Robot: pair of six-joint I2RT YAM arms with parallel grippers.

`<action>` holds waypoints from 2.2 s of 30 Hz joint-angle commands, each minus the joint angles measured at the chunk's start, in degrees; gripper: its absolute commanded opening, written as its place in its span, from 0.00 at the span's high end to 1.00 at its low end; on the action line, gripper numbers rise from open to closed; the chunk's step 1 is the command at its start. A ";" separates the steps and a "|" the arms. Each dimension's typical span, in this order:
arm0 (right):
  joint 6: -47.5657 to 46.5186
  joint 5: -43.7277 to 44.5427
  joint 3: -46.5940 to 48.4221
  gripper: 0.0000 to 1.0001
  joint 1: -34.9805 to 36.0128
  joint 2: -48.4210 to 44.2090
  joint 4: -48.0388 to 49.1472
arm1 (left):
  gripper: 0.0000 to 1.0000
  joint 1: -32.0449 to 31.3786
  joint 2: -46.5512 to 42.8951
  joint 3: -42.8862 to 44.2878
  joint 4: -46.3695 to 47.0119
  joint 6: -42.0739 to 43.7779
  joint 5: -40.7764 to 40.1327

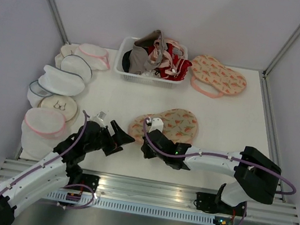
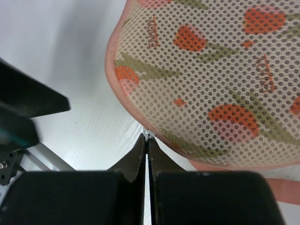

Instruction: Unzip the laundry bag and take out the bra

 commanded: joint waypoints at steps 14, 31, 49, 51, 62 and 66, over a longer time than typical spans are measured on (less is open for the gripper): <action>-1.69 -11.36 -2.65 1.00 0.38 -1.28 14.53 | 0.01 -1.83 19.80 -2.61 27.95 -11.76 -4.83; -4.06 -7.94 2.09 0.99 0.65 -1.19 0.40 | 0.98 -2.63 17.52 -3.67 29.83 -7.91 -7.19; 8.50 22.21 4.12 1.00 -5.59 -3.47 -40.39 | 0.98 12.13 31.11 14.68 17.26 22.67 7.12; 8.59 23.36 4.20 0.99 -5.68 -4.53 -41.27 | 0.98 14.50 35.25 17.50 17.52 25.74 9.67; 3.14 11.43 -0.89 1.00 -5.68 -12.61 -32.59 | 0.98 16.97 66.20 41.58 22.96 30.51 21.45; 2.18 6.76 -2.12 1.00 -5.33 -13.24 -27.92 | 0.93 17.06 73.50 45.37 28.58 27.71 24.62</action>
